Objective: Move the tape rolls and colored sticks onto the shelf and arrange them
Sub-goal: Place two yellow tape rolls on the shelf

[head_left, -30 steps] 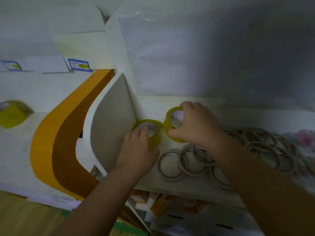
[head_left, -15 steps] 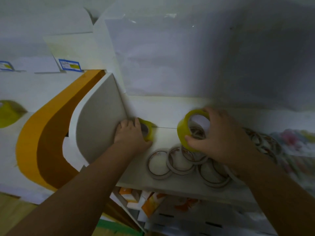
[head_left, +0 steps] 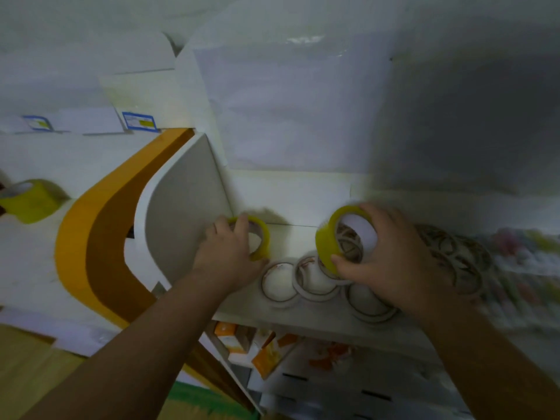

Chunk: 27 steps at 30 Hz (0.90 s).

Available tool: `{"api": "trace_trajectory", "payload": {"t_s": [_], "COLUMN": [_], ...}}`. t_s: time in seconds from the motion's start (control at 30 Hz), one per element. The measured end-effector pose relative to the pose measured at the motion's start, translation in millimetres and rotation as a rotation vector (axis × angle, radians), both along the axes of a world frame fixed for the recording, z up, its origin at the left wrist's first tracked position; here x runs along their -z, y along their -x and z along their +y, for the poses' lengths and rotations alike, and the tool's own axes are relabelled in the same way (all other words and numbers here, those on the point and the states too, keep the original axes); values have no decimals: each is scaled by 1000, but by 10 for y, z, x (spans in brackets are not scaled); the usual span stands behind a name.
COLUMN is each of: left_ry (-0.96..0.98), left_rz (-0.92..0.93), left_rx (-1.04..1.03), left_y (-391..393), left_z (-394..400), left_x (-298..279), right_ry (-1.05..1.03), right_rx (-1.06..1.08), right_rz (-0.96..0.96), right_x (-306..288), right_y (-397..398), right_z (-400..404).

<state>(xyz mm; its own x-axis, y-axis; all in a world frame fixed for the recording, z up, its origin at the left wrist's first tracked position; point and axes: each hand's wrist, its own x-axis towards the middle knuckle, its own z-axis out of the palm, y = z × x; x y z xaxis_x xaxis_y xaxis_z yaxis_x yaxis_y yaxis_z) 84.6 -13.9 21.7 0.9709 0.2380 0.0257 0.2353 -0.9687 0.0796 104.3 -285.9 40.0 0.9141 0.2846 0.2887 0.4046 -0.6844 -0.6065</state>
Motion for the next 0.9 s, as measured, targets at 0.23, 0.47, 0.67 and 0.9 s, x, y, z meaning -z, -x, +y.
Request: {"api": "trace_trajectory", "payload": {"t_s": [0.23,0.47,0.67,0.9], "left_ry": [26,131,269,282], "left_rz": [-213,-397,-476,-549], "left_rx": [144,225,259,225], "left_y": [495,1110,1796,2639], "left_z": [-42,108,497,1307], "left_x": [-267,-336,-512,-545], "right_ry": [-8,54,7,57], "right_rx": [7,76,145,51], "right_rz": [5,-210,5,-6], "right_x": [3,-247,-308,-378], "right_y": [206,768,1204,1942], "right_z": [145,573,979,1746]}}
